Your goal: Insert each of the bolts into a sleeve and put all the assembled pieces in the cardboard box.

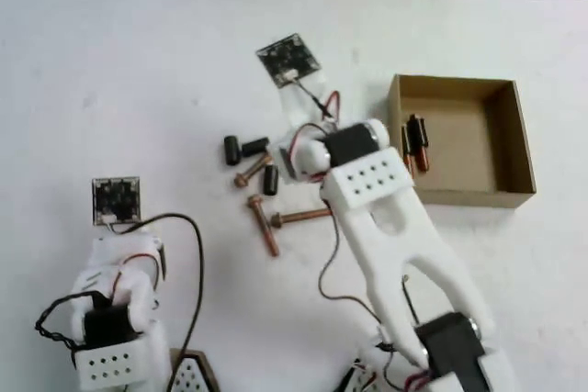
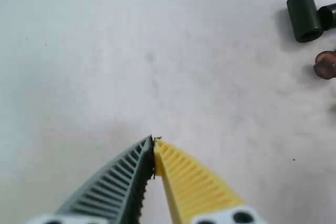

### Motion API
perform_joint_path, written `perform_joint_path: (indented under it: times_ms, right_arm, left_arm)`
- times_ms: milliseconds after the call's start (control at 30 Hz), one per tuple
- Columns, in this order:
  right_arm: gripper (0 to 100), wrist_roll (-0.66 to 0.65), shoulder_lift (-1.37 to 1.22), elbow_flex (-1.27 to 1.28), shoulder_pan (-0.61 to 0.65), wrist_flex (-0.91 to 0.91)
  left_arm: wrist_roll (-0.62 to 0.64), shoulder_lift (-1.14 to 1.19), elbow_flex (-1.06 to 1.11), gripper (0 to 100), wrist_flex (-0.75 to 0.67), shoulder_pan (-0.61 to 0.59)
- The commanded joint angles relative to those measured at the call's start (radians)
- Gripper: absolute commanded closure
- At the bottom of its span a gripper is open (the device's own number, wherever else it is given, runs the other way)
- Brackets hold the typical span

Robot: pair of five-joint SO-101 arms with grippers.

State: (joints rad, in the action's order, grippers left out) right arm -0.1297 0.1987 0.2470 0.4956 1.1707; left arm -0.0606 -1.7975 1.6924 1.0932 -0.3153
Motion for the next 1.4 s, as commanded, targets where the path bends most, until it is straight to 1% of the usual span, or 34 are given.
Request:
perform_joint_path:
  times_ms: [0,67,267,433,667,800,1133,1233,1367]
  right_arm:
    - [91.1,0.087,-0.093,-0.132,0.018,0.056]
    - [91.0,0.144,-0.165,-0.203,0.016,0.088]
    - [91.0,0.221,-0.315,-0.342,0.045,0.177]
    - [91.0,0.419,-0.378,-0.379,0.048,0.176]
    - [91.2,0.408,-0.467,-0.400,0.171,0.157]
    - [91.4,0.414,-0.519,-0.400,0.193,0.105]
    - [91.5,0.416,-0.590,-0.400,0.145,0.028]
    - [91.6,0.416,-0.601,-0.400,0.107,-0.001]
    - [97.3,0.416,-0.604,-0.400,0.067,-0.024]
  left_arm:
    - [-0.006,-0.010,-0.051,98,0.011,-0.007]
    - [-0.008,-0.010,-0.051,98,0.009,-0.007]
    - [-0.011,-0.010,-0.048,98,0.006,-0.007]
    - [-0.012,-0.010,-0.048,98,0.005,-0.007]
    - [-0.011,-0.010,-0.046,98,0.005,-0.007]
    - [-0.008,-0.010,-0.046,98,0.005,-0.007]
    - [-0.006,-0.010,-0.044,98,-0.003,-0.004]
    - [-0.006,-0.010,-0.044,98,-0.009,-0.004]
    - [-0.006,-0.010,-0.044,98,-0.009,-0.004]
